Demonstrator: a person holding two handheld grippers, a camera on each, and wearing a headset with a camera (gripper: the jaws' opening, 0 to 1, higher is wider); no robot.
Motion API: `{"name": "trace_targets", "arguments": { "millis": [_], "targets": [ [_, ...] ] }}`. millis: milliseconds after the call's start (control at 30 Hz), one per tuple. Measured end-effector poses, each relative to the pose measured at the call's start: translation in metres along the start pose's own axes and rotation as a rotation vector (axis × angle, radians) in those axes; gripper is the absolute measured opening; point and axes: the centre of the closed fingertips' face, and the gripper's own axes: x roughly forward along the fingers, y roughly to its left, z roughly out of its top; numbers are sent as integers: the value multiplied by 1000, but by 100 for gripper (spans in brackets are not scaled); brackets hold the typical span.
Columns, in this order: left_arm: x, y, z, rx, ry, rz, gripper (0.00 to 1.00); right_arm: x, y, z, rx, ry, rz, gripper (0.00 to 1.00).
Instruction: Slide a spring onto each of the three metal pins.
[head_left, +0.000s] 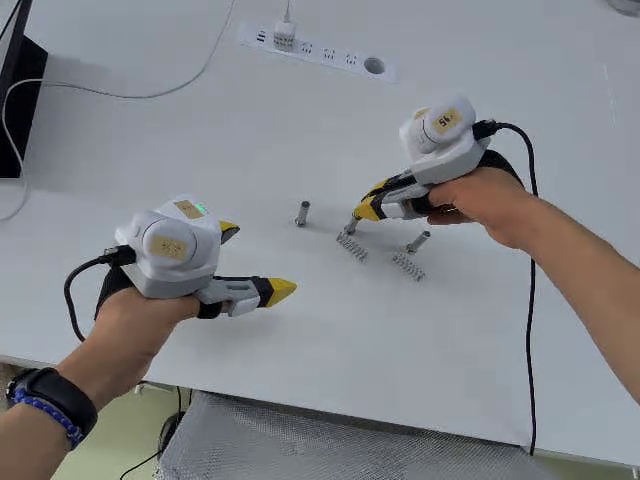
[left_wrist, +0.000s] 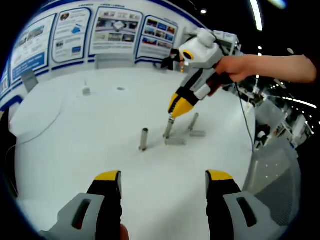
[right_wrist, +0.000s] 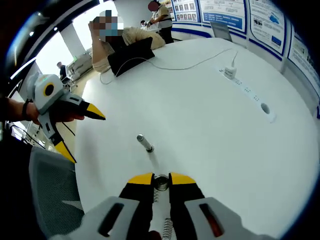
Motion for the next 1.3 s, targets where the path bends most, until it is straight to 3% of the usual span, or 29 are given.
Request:
{"name": "trace_targets", "arguments": {
  "millis": [233, 567, 1300],
  "targets": [
    [-1, 1, -2, -1, 2, 1, 69, 4, 6, -3, -83, 38, -22, 13],
    [-2, 1, 1, 0, -3, 7, 69, 10, 11, -5, -139, 72, -36, 13],
    [-2, 2, -1, -7, 0, 8, 69, 25, 9, -10, -149, 98, -38, 13]
  ]
}}
